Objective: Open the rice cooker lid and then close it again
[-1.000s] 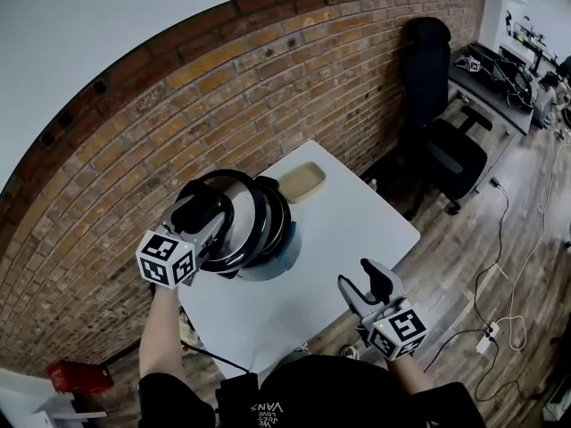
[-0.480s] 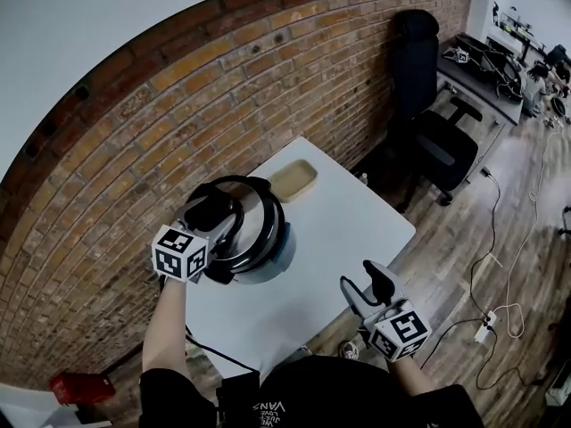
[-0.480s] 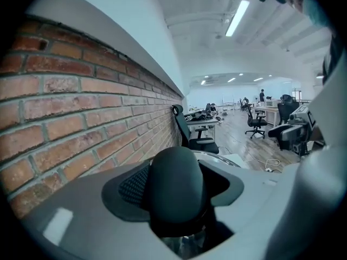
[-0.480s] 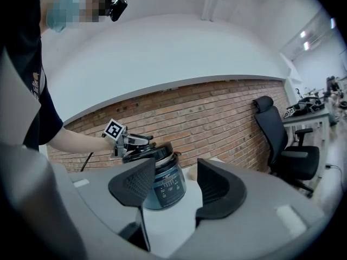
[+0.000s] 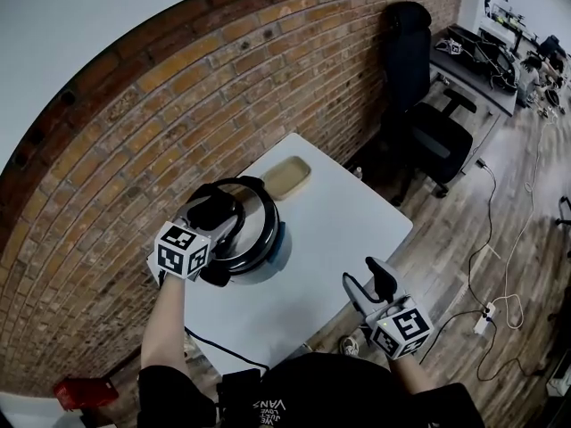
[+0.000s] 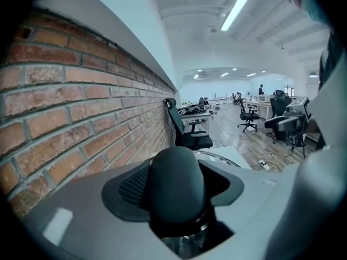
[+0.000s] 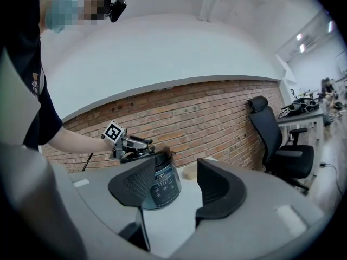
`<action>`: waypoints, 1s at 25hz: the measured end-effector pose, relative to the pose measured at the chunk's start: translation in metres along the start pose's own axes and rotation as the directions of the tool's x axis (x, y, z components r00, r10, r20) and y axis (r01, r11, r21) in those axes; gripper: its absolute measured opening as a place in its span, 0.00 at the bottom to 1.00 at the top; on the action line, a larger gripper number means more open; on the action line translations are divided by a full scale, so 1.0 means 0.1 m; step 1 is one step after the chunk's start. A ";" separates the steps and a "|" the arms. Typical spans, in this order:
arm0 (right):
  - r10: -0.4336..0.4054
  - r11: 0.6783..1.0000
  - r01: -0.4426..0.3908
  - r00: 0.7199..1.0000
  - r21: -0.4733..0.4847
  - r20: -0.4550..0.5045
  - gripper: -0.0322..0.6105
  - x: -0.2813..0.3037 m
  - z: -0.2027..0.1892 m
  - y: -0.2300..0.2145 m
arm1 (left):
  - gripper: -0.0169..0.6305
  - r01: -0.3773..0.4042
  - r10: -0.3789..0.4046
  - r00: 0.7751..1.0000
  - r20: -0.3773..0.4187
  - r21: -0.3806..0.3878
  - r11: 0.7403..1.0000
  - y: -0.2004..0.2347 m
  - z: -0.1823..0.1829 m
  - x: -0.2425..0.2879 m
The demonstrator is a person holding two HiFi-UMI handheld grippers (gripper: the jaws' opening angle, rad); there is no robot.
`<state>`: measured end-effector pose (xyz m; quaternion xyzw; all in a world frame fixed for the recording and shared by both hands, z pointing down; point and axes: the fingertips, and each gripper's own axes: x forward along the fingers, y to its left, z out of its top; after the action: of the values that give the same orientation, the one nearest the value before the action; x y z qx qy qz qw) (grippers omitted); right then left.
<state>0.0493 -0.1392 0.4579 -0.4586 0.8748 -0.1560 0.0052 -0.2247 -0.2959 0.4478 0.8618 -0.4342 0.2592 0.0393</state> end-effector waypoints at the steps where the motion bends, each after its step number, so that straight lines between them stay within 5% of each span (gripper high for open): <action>1: 0.002 1.000 -0.002 1.000 0.001 0.001 0.42 0.01 0.00 -0.01 | 0.46 0.007 -0.007 1.000 -0.004 0.005 1.000 0.00 0.00 0.01; 18: 0.037 0.999 -0.037 0.999 0.017 -0.001 0.42 0.12 -0.05 -0.05 | 0.45 0.023 -0.023 1.000 -0.002 -0.006 1.000 -0.01 0.00 0.01; 25: 0.068 0.998 -0.068 0.998 0.019 -0.004 0.42 0.18 -0.06 -0.01 | 0.45 0.058 -0.060 0.998 0.036 0.047 0.997 -0.07 -0.04 -0.04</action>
<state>0.0388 -0.1528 0.4662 -0.4282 0.8884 -0.1648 0.0128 -0.2229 -0.2877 0.4511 0.8797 -0.4032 0.2515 0.0191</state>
